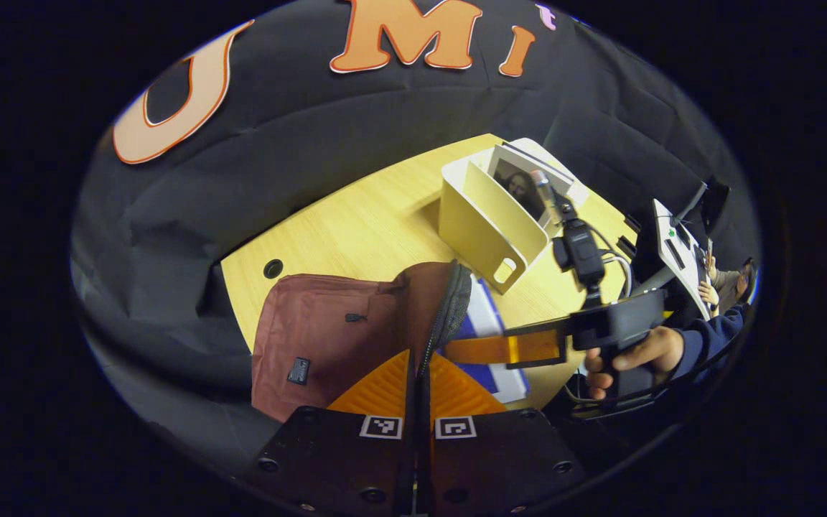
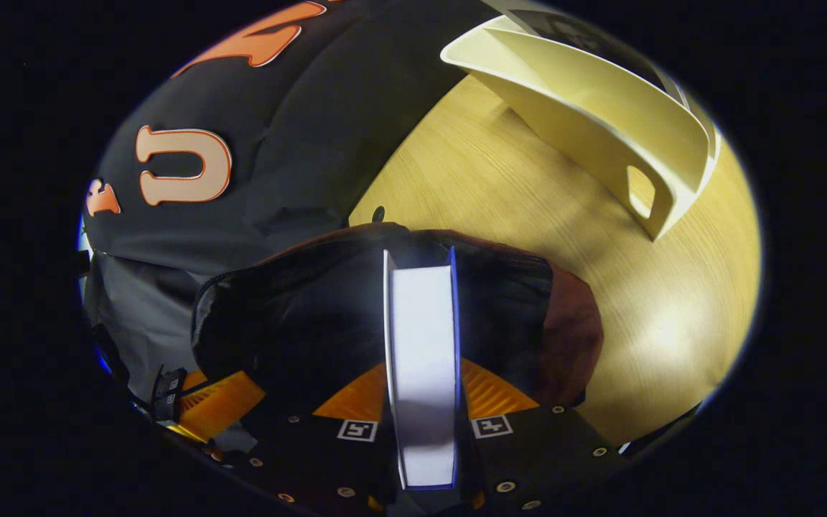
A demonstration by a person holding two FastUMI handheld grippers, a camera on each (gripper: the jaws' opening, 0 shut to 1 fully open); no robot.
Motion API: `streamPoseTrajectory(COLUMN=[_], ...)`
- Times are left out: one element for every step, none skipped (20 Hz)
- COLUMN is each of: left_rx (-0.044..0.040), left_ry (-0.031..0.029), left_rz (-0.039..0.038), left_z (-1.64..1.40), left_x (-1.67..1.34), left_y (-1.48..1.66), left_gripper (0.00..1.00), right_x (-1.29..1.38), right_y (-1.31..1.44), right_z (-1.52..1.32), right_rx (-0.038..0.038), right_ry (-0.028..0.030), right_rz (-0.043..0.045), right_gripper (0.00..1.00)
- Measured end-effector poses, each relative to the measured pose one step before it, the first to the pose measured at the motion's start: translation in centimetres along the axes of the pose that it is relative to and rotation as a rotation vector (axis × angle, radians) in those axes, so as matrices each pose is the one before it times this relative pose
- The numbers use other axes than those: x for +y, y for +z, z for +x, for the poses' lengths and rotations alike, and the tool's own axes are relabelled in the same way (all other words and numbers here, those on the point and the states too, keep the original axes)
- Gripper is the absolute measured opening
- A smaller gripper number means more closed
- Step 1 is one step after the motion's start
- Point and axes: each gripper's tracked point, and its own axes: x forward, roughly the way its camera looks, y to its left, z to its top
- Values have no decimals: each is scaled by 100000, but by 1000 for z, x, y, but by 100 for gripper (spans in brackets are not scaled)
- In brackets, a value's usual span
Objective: Open the schoolbag, grab two books from the bookshelf and put them into the schoolbag.
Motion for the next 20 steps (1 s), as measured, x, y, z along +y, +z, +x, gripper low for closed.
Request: streamPoseTrajectory(left_rx=[-12, 36, 378, -210, -85, -43, -71, 98, -22, 61, 58, 175, -72, 198, 46, -170, -166, -184, -268, 2], left_ry=[-695, -316, -1051, -1383, -1232, -679, -546, -165, -67, 236, 118, 886, 262, 384, 246, 77, 675, 286, 619, 383], left_rz=[603, 742, 153, 190, 581, 689, 340, -27, -638, -693, -1084, -496, -1112, -947, -1910, -1401, -1017, -706, -332, -299], left_z=[222, 131, 42, 47, 146, 202, 175, 145, -20, 13, -69, 113, -142, -8, 55, 2, 74, -30, 66, 177], left_x=[-531, -385, -365, -462, -488, -309, -199, -93, -127, -58, -64, 241, 381, 228, 436, 187, 390, 103, 20, -9], left_y=[177, -158, -34, 80, -96, 57, -38, -30, -34, 24, -47, -159, -70, 60, -66, 103, -101, 68, -21, 94], left_gripper=[2, 2, 2, 2, 2, 2, 2, 2, 2, 2, 2, 2, 2, 2, 2, 3, 2, 3, 3, 2], right_x=[-85, -190, 354, 284, 96, 131, 106, 132, 113, -230, 135, 26, -132, -373, -303, -643, -607, -1079, -1015, -745], right_y=[-24, -212, -239, -207, -155, -38, -2, 113, -95, -59, -267, -103, 47, 53, -175, -25, -76, 296, 179, 355], right_z=[654, 908, 1220, 570, 283, 368, 619, 719, 657, 658, 479, 155, -28, 98, -256, -448, -600, -780, -506, -792], right_rx=[41, 1042, 9, -261, 89, -777, -1050, -979, -1106, -632, 633, 410, -487, -336, 88, 276, 275, -283, -319, -1005], right_ry=[1238, 519, 1438, 1124, 1188, 1067, 943, 899, 1090, 84, 820, -674, -1644, -3395, -1196, -2283, -2040, -3002, -3231, -2082], right_rz=[756, 1067, 1900, 1409, 866, 555, 463, 776, 922, 323, 917, 344, -556, -1954, -1712, -1614, -3296, -3947, -4230, -2704], right_gripper=[33, 33, 33, 33, 33, 34, 22, 34, 34, 35, 24, 36, 48, 41, 60, 52, 58, 64, 70, 97])
